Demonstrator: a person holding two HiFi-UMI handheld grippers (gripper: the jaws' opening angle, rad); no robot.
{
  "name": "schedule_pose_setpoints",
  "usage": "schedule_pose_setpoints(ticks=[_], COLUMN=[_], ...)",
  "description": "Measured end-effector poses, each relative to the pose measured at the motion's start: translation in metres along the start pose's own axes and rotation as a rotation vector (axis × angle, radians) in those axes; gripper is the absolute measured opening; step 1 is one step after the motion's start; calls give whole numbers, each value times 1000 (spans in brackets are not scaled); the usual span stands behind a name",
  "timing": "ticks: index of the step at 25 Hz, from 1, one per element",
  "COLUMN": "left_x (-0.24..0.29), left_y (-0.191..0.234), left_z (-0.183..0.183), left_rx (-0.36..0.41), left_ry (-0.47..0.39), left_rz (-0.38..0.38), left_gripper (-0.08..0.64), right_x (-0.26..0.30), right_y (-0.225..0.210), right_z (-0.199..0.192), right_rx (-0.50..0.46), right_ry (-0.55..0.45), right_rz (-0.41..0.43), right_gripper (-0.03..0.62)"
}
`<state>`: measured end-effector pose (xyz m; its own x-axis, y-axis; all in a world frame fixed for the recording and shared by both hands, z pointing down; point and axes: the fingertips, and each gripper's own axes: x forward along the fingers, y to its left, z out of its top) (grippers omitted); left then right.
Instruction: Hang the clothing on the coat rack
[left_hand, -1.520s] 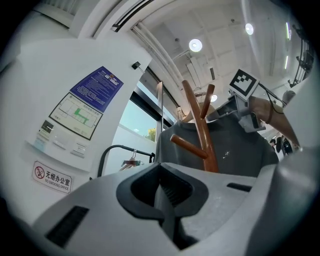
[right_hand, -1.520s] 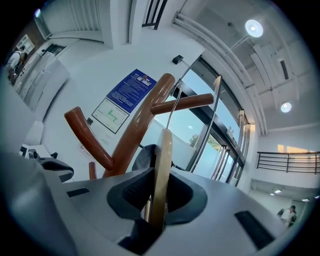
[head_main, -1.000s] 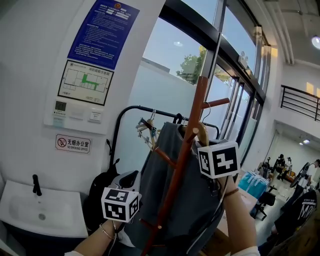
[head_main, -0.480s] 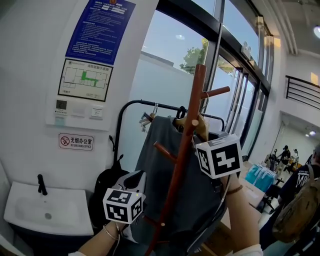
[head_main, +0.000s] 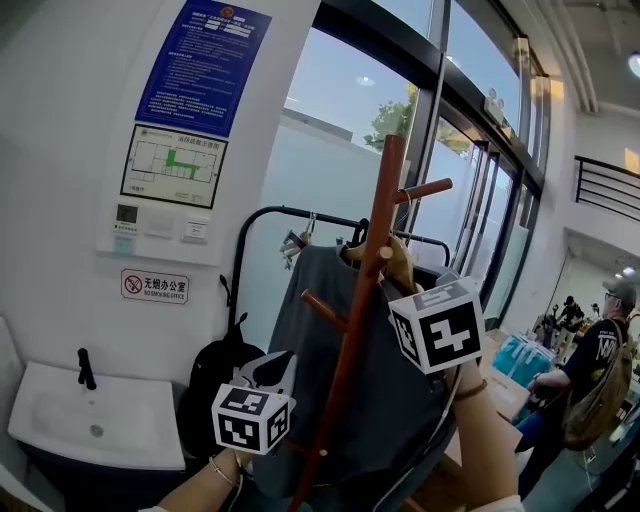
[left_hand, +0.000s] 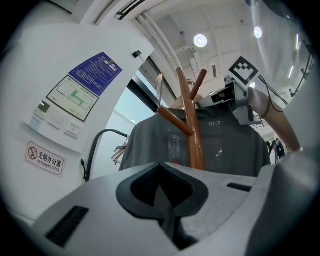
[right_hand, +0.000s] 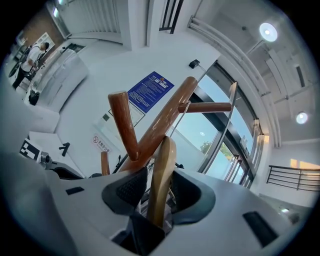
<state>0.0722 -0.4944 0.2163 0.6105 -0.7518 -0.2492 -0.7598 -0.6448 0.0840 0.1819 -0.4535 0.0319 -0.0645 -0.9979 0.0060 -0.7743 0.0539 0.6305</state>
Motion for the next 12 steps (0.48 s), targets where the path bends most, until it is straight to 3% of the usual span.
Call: schedule_pose_setpoints(ticks=[12], left_x=[-8], left_y=[-22], left_z=[2], left_rx=[4], left_ry=[4], left_rz=[-2], left_gripper=[8], right_x=[-34], right_y=[-5], right_z=[-3], right_rx=[-19], right_ry=[12], right_rz=[19], right_gripper=[192])
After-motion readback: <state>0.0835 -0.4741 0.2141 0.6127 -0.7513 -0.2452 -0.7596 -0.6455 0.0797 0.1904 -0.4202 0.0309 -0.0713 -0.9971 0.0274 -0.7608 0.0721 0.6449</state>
